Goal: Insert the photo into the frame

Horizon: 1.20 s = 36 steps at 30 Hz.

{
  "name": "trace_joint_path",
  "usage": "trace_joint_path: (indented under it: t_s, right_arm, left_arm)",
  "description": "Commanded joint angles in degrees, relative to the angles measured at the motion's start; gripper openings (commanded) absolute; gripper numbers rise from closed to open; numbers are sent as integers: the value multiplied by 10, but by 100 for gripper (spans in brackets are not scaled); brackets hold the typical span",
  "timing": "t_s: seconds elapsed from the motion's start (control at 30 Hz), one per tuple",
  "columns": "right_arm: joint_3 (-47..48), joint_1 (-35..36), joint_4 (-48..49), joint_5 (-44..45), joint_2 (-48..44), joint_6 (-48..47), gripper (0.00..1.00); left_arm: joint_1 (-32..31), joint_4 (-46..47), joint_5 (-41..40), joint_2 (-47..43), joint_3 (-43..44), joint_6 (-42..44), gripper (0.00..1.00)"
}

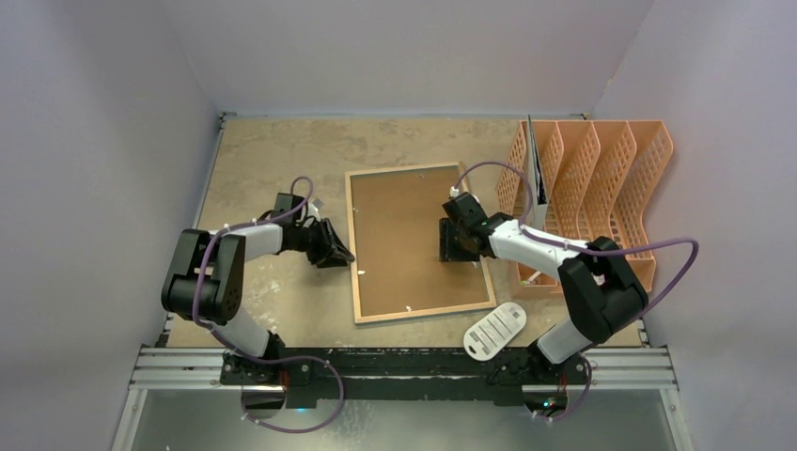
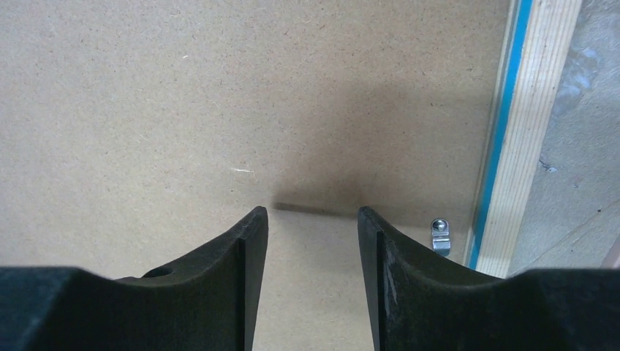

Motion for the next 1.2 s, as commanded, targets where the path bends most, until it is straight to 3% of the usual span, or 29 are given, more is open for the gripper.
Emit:
trace_joint_path:
  t_s: [0.0, 0.3, 0.73, 1.0, 1.17]
  right_arm:
    - [-14, -3, -22, -6, -8, -4, 51]
    - [-15, -3, -73, 35, -29, -15, 44]
    - [-10, -5, -83, 106, -5, -13, 45]
    - [-1, -6, -93, 147, 9, -6, 45]
    - [8, -6, -101, 163, 9, 2, 45]
  left_arm:
    - [5, -19, -79, 24, 3, 34, 28]
    - [14, -28, -105, 25, 5, 35, 18]
    - [27, -80, -210, 32, 45, 48, 11]
    - [27, -71, -189, 35, 49, 51, 12]
    - [27, -41, -131, 17, 56, 60, 16]
